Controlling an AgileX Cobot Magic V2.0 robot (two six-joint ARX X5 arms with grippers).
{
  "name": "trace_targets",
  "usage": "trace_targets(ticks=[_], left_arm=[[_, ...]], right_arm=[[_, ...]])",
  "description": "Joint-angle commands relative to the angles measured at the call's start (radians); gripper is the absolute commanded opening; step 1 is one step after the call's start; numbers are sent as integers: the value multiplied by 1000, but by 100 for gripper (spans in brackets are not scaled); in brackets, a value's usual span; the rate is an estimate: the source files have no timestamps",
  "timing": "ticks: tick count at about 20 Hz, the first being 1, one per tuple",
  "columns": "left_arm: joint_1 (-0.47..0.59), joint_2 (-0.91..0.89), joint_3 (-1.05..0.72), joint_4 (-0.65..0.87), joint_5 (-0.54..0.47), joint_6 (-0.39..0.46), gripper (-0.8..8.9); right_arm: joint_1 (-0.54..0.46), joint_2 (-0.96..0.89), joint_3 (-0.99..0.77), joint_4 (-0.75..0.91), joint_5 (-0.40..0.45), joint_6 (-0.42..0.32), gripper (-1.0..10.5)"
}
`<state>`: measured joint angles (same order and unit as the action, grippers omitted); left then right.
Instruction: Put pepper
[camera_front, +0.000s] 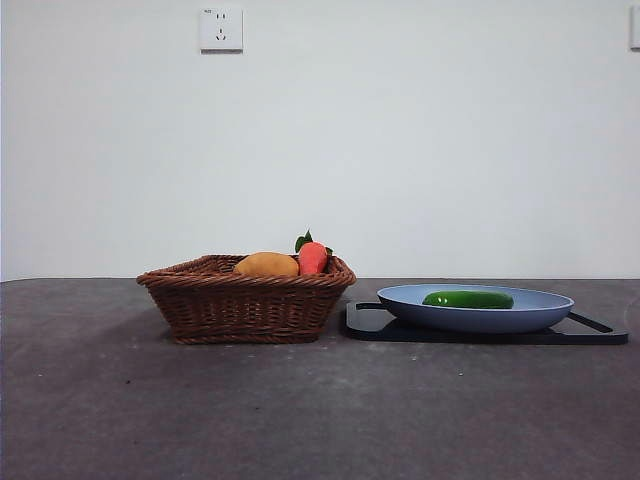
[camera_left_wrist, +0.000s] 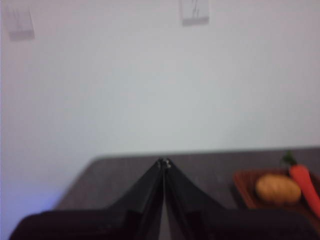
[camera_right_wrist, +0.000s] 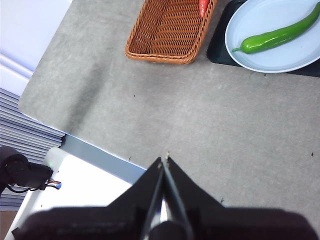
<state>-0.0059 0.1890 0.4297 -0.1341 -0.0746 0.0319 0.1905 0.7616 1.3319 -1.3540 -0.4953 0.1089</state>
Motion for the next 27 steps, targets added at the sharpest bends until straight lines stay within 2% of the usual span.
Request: trace_targets(ticks=[1,10,16,19,22,27], left_arm=[[8,-43,-84,14,3,-77,8],[8,-188,-305,13,2,-102,8],[7,-188,-404,12,6,-195,8],[7,-188,-423,-17,15,-224,8],[7,-188,-423,-25,51,-222,8],[7,-188,-423,-16,50,-222,8]], right_arm=[[3,4,18,-15,0,6,11],[3,4,18,-15,0,6,11],[3,4,18,-15,0,5,11],[3,4,18,-15,0,6,11],[3,4,18,-15,0,6,11],[3,4,18,-15,0,6,11]])
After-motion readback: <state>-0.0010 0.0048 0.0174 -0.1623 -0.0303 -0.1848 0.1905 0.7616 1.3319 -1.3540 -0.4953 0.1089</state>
